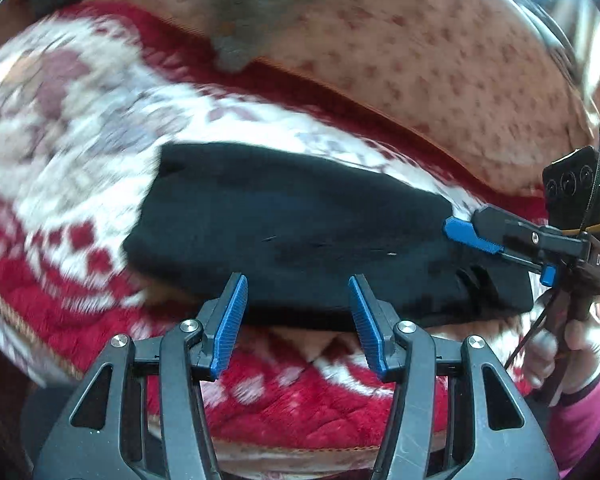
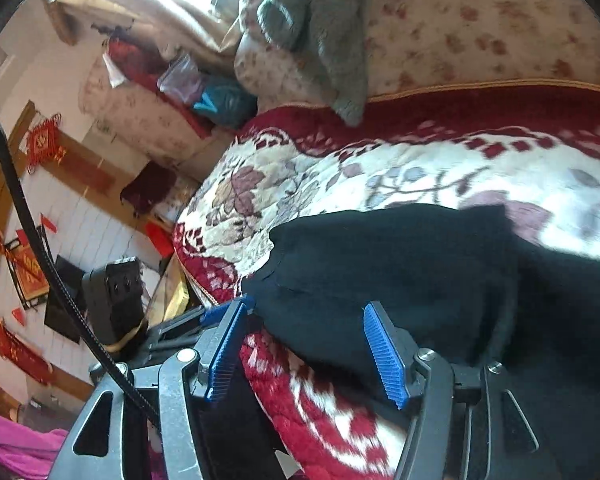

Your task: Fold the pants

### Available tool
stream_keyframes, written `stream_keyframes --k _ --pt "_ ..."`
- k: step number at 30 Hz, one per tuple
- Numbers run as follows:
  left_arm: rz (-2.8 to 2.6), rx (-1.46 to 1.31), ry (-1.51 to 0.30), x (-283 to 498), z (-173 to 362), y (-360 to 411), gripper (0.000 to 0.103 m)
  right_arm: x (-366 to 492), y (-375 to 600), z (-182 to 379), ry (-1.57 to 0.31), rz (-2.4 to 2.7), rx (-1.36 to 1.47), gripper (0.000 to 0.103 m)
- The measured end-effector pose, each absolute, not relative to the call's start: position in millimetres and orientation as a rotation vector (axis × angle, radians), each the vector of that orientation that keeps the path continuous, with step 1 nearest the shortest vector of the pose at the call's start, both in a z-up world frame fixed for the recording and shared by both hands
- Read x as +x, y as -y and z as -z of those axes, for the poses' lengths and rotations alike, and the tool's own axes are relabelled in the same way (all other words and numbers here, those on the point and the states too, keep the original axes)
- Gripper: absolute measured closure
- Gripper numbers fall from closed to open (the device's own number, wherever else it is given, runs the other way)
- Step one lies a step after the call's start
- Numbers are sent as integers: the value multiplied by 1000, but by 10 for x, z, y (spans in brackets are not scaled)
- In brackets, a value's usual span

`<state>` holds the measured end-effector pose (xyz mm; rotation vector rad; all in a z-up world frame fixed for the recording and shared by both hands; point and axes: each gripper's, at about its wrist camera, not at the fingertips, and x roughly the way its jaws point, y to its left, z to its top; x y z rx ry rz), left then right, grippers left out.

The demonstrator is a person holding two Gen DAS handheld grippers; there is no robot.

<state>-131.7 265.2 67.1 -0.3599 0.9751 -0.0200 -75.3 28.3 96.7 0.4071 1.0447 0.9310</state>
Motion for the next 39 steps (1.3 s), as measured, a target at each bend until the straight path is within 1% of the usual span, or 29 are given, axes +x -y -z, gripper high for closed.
stream_keyframes --k 5,7,9,16,22,26,29,30,32,35,39 --pt "-116 -477 -952 -1516 -607 -2941 51 -512 -809 -1007 -1047 -970 298 34" --pt "-144 -533 -935 -1570 -585 -3036 50 -407 -1028 -1011 -1056 -979 238 34" --pt "-156 -603 -923 -1583 -543 -3130 47 -292 -1257 -988 -1065 -996 182 34" --pt "-197 -718 -939 -1423 -354 -3258 46 9 -1934 -794 -1097 -1013 -75 34" --pt "-206 -741 -926 -1302 -299 -3225 46 106 -2347 -627 -1115 -1037 -292 34" --pt "-203 -766 -908 -1251 -265 -3237 38 142 -2589 -546 -1132 -1069 -391 34" --pt "-203 -783 -900 -1243 -245 -3254 36 188 -2731 -415 -1175 -1085 -442 34" --pt "-202 -782 -899 -1246 -248 -3252 36 202 -2764 -363 -1194 -1101 -443 36" --pt "-197 -788 -902 -1267 -255 -3263 36 201 -2792 -333 -1172 -1122 -445 46" --pt "-189 -827 -899 -1368 -287 -3314 36 191 -2803 -336 -1159 -1148 -439 55" --pt "-193 -869 -887 -1352 -241 -3359 36 174 -2781 -332 -1152 -1157 -413 58"
